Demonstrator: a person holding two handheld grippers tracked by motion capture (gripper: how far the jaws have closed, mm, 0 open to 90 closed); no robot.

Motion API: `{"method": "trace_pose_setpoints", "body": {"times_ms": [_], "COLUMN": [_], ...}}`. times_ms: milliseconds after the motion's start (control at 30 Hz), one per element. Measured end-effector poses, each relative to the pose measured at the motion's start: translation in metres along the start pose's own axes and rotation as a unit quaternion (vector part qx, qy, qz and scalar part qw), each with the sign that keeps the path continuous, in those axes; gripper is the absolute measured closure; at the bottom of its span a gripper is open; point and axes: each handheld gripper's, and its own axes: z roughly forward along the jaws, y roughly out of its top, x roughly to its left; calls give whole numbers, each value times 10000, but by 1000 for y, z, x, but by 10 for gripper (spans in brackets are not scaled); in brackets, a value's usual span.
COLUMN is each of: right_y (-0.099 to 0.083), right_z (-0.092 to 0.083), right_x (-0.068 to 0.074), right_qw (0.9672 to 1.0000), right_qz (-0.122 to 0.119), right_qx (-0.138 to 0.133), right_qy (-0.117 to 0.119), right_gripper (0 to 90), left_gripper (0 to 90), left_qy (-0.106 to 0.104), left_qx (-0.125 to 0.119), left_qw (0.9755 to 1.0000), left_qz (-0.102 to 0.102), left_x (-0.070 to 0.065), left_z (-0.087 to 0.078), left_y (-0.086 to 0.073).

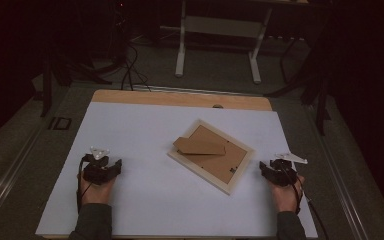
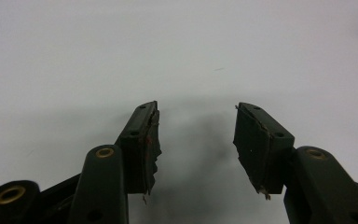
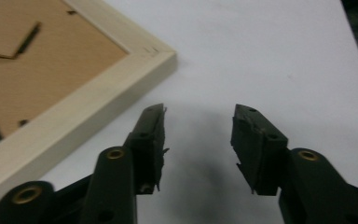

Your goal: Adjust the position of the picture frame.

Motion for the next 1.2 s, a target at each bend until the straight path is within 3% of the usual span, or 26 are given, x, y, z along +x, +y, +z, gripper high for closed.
{"method": "trace_pose_setpoints", "body": {"times_ms": [100, 133, 200, 233, 300, 467, 633, 733, 800, 867, 933, 1033, 1200], "right_y": [0, -1, -1, -1, -1, 1, 3, 3, 3, 3, 2, 1, 1], "right_z": [0, 1, 1, 1, 1, 1, 1, 2, 3, 4, 4, 5, 6], "right_x": [2, 4, 4, 4, 7, 8, 12, 14, 16, 18, 19, 23, 27], "right_qw": [9999, 9998, 9997, 9997, 9995, 9989, 9980, 9978, 9977, 9976, 9975, 9969, 9965], "right_qz": [-33, -90, -118, -118, -158, -264, -429, -424, -411, -395, -366, -365, -398], "right_qx": [34, 42, 55, 55, 80, 184, 234, 293, 326, 346, 358, 388, 396], "right_qy": [88, 144, 184, 184, 253, 337, 398, 415, 422, 444, 481, 576, 619], "right_gripper": [560, 579, 579, 584, 604, 664, 870, 898, 899, 900, 899, 900, 900], "left_gripper": [514, 517, 521, 521, 540, 580, 668, 787, 894, 900, 900, 900, 900], "left_qy": [-158, -393, -393, -603, -773, -1400, -1637, -1931, -2032, -2167, -2167, -2187, -2188], "left_qx": [-45, -107, -107, -86, -48, -29, -90, -104, -126, -114, -77, -53, -66], "left_qw": [9998, 9990, 9990, 9977, 9960, 9881, 9819, 9763, 9745, 9720, 9709, 9698, 9703], "left_qz": [108, 176, 176, 296, 436, 637, 948, 966, 941, 905, 1013, 1077, 1034], "left_x": [-4, -7, -7, -11, -15, -25, -39, -44, -48, -51, -57, -64, -72], "left_z": [-3, -4, -4, -5, -6, -9, -10, -7, -2, 3, 10, 20, 35], "left_y": [2, 3, 3, 3, 5, 18, 39, 55, 64, 72, 80, 88, 98]}}
